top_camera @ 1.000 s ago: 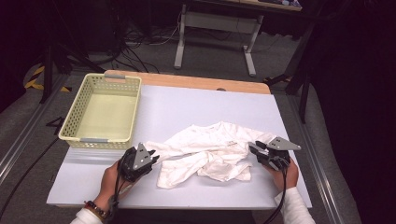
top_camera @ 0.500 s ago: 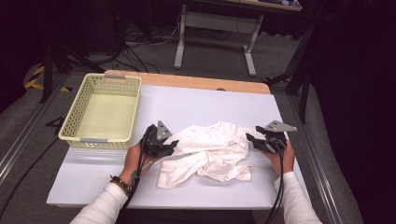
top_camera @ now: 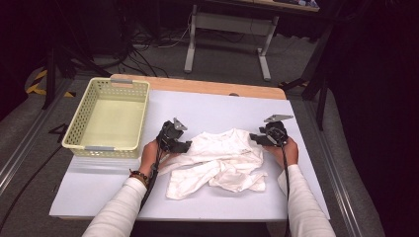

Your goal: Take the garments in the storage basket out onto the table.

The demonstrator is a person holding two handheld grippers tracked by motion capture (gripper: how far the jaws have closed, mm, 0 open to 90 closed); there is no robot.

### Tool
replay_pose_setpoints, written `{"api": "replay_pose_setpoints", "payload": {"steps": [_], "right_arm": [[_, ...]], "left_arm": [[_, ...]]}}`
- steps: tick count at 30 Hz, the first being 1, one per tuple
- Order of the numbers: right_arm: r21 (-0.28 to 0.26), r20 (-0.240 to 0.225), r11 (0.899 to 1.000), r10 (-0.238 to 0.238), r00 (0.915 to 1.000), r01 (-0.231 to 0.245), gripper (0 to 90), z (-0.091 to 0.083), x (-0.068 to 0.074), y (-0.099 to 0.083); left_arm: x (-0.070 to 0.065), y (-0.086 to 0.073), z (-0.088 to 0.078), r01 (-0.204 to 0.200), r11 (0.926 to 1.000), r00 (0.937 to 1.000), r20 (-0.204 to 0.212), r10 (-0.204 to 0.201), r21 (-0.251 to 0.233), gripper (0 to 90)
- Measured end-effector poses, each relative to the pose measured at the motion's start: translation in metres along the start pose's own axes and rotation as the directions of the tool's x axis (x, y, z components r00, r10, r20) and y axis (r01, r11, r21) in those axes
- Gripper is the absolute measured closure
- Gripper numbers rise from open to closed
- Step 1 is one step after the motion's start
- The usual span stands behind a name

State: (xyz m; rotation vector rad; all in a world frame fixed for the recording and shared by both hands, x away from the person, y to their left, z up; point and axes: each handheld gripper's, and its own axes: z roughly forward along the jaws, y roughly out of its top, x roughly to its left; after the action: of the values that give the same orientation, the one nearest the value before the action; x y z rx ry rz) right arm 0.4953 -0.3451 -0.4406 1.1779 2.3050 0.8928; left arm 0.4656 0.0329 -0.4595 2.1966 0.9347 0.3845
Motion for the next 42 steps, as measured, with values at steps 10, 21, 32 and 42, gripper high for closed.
{"api": "replay_pose_setpoints", "payload": {"steps": [10, 21, 32, 42], "right_arm": [[0.044, -0.008, 0.998, 0.034, 0.9994, -0.034, 51.7, 0.002, 0.002, -0.002], [0.082, 0.089, 0.994, -0.079, 0.9929, 0.071, 89.6, 0.001, 0.015, 0.006], [-0.037, 0.204, 0.998, -0.044, 0.9781, 0.052, 90.0, -0.007, 0.009, 0.012], [-0.079, 0.269, 0.996, -0.017, 0.9631, 0.04, 89.9, -0.006, 0.004, 0.029]], "left_arm": [[-0.014, 0.003, -0.006, -0.017, 0.9982, 0.9997, 0.02, 0.016, 0.058, 66.7], [-0.02, 0.013, -0.001, -0.127, 0.9876, 0.9874, -0.083, 0.134, 0.093, 89.3], [0.003, 0.04, 0.016, -0.134, 0.9858, 0.9706, -0.188, 0.151, 0.102, 89.4], [0.027, 0.073, 0.028, -0.141, 0.9851, 0.9543, -0.251, 0.162, 0.098, 89.4]]}}
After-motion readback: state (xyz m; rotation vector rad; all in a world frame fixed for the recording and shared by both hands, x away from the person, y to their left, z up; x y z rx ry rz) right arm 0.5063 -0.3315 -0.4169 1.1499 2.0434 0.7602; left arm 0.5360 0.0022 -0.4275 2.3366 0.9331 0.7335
